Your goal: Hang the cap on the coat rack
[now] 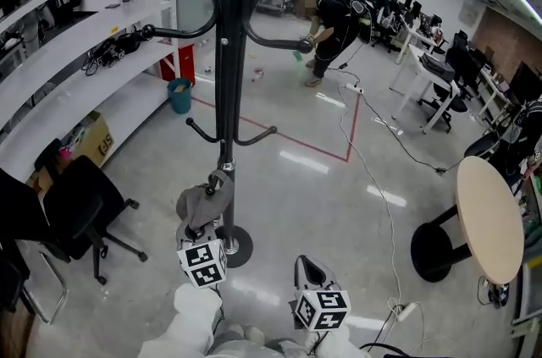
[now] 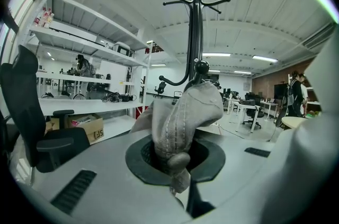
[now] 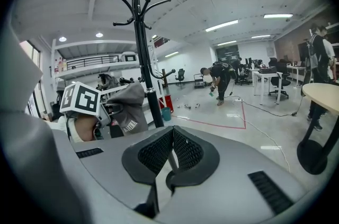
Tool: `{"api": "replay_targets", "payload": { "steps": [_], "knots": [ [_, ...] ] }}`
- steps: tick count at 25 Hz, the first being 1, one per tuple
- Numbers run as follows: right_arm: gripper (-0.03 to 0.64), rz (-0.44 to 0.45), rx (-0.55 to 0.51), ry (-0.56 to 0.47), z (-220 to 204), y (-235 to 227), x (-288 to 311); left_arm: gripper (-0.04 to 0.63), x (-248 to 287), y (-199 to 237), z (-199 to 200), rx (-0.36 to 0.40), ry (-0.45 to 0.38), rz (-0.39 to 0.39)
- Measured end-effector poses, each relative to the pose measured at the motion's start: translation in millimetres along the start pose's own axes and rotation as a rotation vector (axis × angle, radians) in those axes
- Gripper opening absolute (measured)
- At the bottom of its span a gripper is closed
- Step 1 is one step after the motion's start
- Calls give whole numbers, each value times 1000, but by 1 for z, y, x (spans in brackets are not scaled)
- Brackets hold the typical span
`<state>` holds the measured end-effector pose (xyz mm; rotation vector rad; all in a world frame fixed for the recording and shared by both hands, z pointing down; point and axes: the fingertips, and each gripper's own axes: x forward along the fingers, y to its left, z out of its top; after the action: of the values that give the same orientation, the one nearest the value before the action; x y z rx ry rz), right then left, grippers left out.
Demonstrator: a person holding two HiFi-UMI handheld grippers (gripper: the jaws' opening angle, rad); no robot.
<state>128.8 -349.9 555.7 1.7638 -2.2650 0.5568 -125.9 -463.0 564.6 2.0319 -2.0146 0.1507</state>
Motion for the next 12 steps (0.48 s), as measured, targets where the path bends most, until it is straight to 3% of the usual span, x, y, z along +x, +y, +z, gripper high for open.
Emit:
{"api": "replay_targets", "payload": {
  "steps": [7,12],
  "knots": [
    [9,11,-4,0,0,5,0,17,17,-3,-19,7,47,-5],
    [11,23,-7,10,-2,10,-2,17,36,-8,-28,81,80,-1]
  ]
}}
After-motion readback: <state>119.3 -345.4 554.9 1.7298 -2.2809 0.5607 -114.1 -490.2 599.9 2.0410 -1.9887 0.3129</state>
